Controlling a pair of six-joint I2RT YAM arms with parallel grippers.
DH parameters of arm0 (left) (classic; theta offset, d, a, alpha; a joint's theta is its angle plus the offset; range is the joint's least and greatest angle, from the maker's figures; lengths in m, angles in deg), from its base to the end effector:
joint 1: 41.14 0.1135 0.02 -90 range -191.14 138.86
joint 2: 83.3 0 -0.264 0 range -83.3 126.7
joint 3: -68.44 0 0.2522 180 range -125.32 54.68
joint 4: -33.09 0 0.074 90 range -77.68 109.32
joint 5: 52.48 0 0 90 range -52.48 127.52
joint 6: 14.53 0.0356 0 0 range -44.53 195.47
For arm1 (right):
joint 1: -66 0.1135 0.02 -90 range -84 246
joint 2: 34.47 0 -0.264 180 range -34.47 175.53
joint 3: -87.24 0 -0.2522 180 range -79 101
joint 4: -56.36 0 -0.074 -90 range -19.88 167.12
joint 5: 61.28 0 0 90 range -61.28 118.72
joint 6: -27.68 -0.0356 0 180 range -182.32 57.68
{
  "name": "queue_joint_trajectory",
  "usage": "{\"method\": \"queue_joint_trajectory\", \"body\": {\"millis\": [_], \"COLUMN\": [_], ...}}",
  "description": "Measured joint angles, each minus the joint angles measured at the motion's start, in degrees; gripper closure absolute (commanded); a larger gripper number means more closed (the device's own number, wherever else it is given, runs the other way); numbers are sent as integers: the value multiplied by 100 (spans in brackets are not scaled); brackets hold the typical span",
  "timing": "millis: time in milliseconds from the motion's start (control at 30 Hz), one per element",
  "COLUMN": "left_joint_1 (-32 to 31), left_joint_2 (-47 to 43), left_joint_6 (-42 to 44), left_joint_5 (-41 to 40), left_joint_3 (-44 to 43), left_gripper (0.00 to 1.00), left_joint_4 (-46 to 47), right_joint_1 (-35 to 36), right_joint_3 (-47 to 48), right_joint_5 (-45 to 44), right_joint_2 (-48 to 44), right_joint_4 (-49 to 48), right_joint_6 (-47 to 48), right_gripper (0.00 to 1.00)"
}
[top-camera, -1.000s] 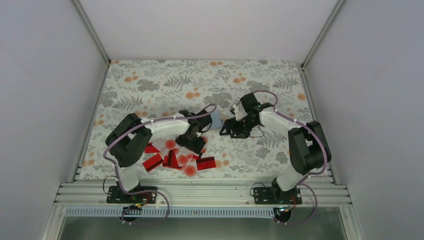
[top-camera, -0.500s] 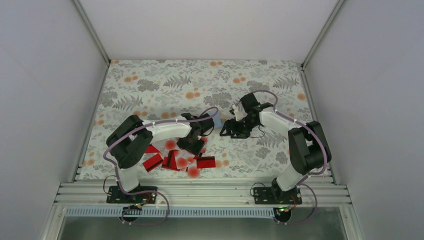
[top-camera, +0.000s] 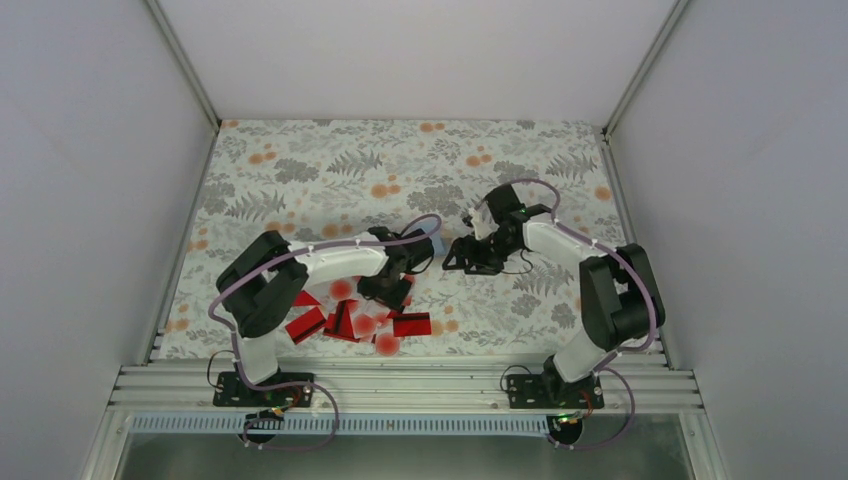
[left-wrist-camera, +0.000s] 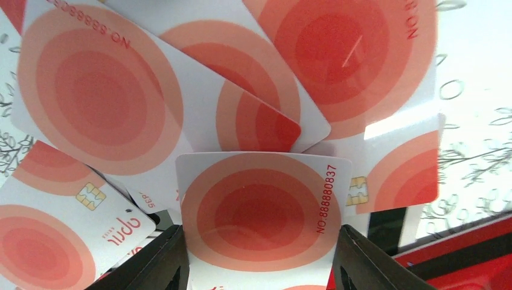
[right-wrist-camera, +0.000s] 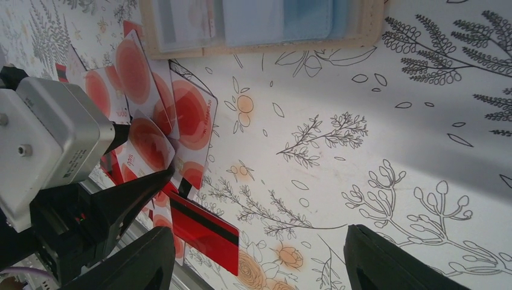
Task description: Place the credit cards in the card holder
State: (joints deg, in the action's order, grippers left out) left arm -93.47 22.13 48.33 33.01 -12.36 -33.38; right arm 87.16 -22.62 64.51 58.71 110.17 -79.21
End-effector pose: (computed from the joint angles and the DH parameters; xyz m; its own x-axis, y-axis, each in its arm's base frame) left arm 0.1962 -0.2495 0.1534 -0.9041 0.4269 -0.0188 0.4243 0.9021 0.0787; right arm 0.2631 0.1241 0.1782 -0.9901 -0.1305 -0.0522 -0.1351 0.7800 0.6110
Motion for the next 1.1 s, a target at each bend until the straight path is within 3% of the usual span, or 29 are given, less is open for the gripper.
{"method": "queue_joint_trajectory", "body": {"millis": [367,800,1100], "left_joint_1": [-2,-2,-4], "left_joint_2": [-260,-1093,-1097], "left_joint_6": [-61,579,901], "left_joint_5": [28,415,638], "left_joint_3": [-702,-1056,-1257], "left_gripper": [50,50,50], "left_joint_4": [-155,385,466], "right_joint_1": [-181,-363,-306], "right_joint_3": [177,339,173], "right_joint_5": [177,2302,2833], "right_joint_2": [-492,-540,-538], "right_joint_4": [-17,-372,-507], "right_joint_6": [-146,-367,-472], "right_gripper": [29,33,43]}}
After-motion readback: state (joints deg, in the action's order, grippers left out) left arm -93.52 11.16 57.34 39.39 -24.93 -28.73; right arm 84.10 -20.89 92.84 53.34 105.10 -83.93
